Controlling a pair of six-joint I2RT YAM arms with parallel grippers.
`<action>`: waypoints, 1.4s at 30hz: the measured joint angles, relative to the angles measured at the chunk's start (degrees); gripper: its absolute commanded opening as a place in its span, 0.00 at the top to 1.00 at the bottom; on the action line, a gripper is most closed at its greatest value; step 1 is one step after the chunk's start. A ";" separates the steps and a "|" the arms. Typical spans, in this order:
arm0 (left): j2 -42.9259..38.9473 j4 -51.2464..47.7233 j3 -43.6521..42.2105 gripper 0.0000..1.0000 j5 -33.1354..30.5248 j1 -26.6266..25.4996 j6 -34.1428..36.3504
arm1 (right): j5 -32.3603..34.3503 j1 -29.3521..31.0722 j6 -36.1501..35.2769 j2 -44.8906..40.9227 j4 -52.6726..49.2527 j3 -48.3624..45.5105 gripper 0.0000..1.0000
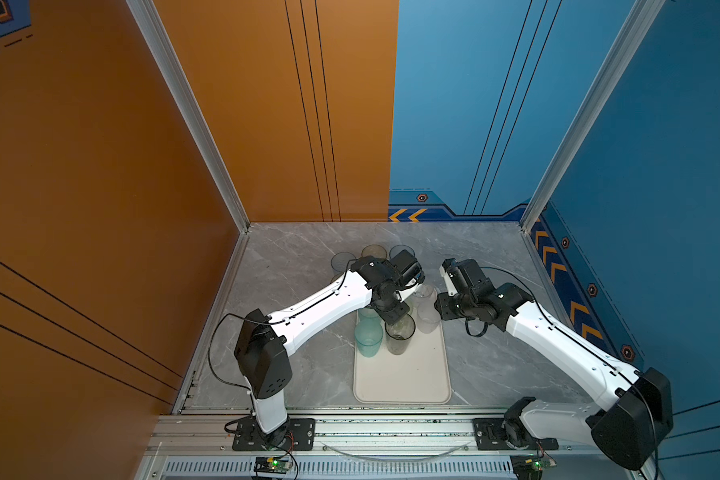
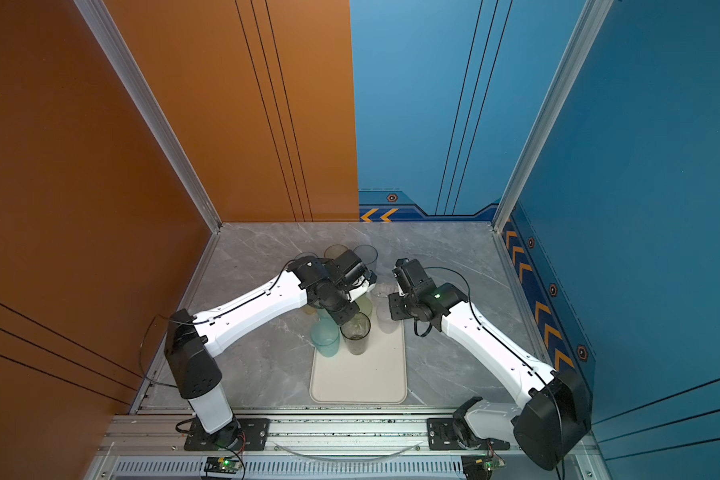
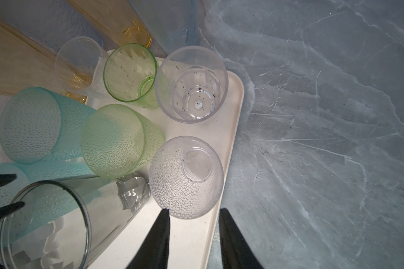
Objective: Place the glasses into the tray
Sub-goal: 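Lower the dark glass onto the tray and open the left gripper, then withdraw the left gripper while the right gripper moves toward the yellow glass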
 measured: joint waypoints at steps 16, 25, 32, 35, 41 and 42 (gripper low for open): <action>-16.37 9.49 -9.38 0.83 -1.88 6.49 -3.13 | 0.00 0.02 -0.02 -0.02 -0.02 0.66 0.65; -31.85 18.36 -24.87 0.84 -4.02 14.36 -8.22 | 0.00 1.07 -0.46 1.57 -0.09 3.19 0.66; -37.92 23.76 -35.36 0.84 -5.11 20.44 -11.15 | 0.31 3.93 -1.29 6.62 -0.72 10.62 0.66; -39.41 25.59 -37.90 0.84 -5.11 22.18 -12.04 | 0.31 5.49 -1.86 9.46 -0.83 14.62 0.66; -40.94 28.41 -40.17 0.83 -5.11 23.67 -12.83 | 0.48 8.79 -3.04 15.10 -1.20 22.51 0.66; -41.11 28.72 -40.46 0.83 -5.09 23.78 -13.00 | 0.46 9.40 -3.30 15.85 -1.18 23.61 0.66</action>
